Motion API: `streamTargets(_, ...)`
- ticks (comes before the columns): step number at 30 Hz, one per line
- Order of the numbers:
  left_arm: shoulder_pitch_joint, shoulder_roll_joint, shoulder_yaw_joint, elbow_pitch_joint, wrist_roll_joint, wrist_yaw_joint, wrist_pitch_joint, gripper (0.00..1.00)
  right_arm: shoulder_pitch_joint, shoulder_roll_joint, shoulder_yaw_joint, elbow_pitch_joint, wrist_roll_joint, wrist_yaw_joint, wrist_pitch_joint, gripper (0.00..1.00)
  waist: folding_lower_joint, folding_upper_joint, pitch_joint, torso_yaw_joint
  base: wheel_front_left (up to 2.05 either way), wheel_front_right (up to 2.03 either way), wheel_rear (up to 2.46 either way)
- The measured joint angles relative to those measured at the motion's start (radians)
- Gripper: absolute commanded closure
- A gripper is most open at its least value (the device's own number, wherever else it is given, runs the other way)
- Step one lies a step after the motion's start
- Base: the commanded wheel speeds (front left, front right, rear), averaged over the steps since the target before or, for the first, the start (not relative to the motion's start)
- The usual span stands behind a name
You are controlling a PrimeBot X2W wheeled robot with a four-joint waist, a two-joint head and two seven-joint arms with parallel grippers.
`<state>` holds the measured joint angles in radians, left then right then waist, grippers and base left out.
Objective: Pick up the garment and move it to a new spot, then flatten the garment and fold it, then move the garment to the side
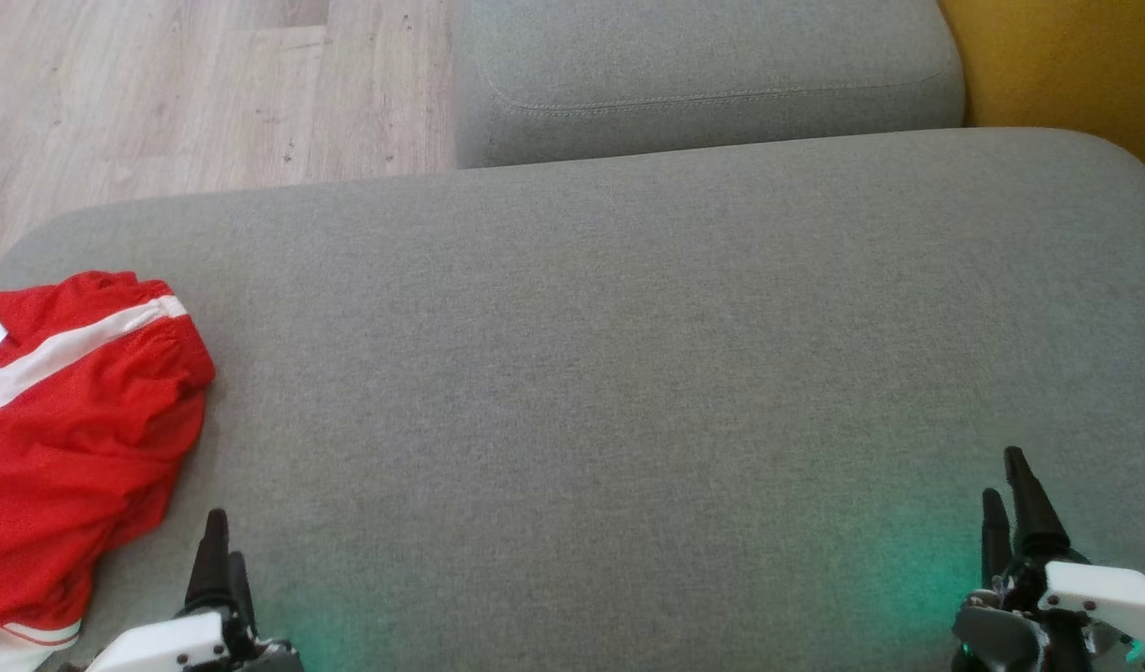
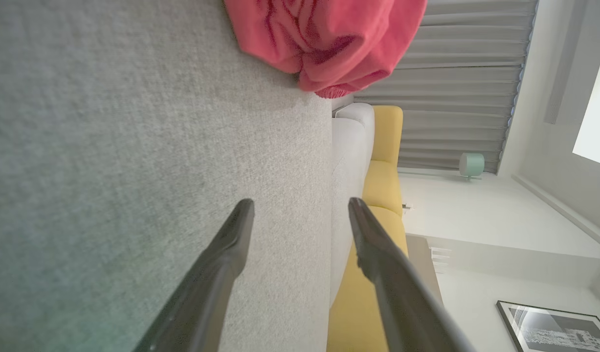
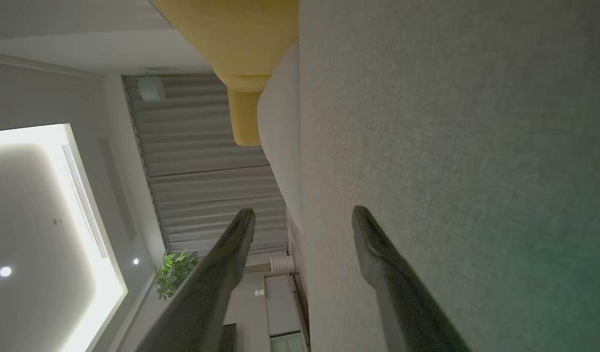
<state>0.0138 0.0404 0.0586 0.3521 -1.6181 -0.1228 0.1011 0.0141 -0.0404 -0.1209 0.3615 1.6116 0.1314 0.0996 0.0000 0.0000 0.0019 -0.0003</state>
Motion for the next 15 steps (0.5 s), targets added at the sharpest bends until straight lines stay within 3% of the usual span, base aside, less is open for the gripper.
streamTargets(7, -0.008, 0.0, -0.016, -0.014, 0.045, 0.0, -0.017, 0.0, -0.005, 0.0, 0.016, -0.004, -0.058, 0.0, -0.021, 0.0, 0.0001, 0.0, -0.003, 0.001, 0.0, 0.0, 0.0)
streamTargets(15, -0.007, 0.0, -0.024, -0.04, 0.182, 0.0, -0.046, 0.0, -0.004, 0.0, 0.026, -0.027, -0.196, 0.0, -0.047, 0.0, 0.0001, 0.0, -0.01, 0.003, 0.0, 0.0, 0.0)
